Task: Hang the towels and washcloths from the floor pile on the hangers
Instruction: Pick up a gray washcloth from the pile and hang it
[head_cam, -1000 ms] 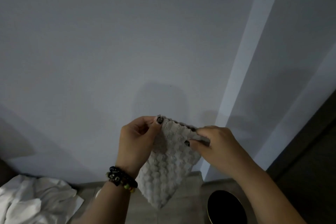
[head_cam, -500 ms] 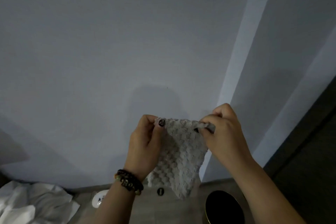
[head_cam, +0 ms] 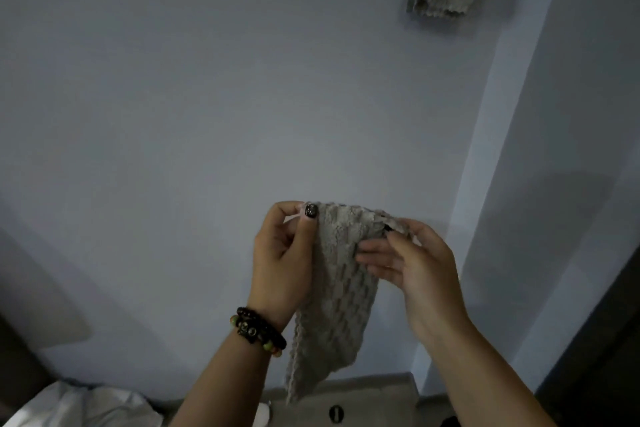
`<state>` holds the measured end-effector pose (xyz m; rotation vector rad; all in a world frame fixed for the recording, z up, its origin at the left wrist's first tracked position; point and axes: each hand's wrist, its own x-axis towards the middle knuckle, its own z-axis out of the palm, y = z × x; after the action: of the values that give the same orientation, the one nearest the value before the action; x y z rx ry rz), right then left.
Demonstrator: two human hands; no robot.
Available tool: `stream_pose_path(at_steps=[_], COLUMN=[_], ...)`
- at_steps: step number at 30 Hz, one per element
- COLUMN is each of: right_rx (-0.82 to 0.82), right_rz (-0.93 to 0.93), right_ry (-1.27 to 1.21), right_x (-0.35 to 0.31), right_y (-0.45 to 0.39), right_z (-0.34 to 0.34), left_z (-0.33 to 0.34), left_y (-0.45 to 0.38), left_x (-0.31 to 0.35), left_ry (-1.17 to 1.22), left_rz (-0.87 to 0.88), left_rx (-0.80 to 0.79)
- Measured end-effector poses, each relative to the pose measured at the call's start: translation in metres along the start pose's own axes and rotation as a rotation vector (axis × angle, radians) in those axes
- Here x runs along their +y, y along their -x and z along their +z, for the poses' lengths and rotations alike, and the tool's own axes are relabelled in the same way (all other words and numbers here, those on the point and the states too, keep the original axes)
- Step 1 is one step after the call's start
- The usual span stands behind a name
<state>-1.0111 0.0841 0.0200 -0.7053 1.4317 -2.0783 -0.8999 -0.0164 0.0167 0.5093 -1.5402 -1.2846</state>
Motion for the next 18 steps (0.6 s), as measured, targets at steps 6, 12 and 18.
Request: stream_pose_path(at_steps=[6,12,18], right_rx=[0.027,-0.142,0.004], right_rz=[-0.554,-1.023,-1.239], right_ry=[0.190,0.740,1.054], right_x=[0.018,0.019,-0.008], right_y=[0.006,-0.032,-0.089], right_z=[0.041,0.054,0.054], left_z=[-0.022,-0.036,-0.031], left_y=[-0.030,-0.065,-0.107], left_x=[0.028,0.061,0.079], left_ry=[0.119,0.153,0.073], left_rz=[0.049,0.125,0.230], left_rx=[0.014,-0.023,-0.169])
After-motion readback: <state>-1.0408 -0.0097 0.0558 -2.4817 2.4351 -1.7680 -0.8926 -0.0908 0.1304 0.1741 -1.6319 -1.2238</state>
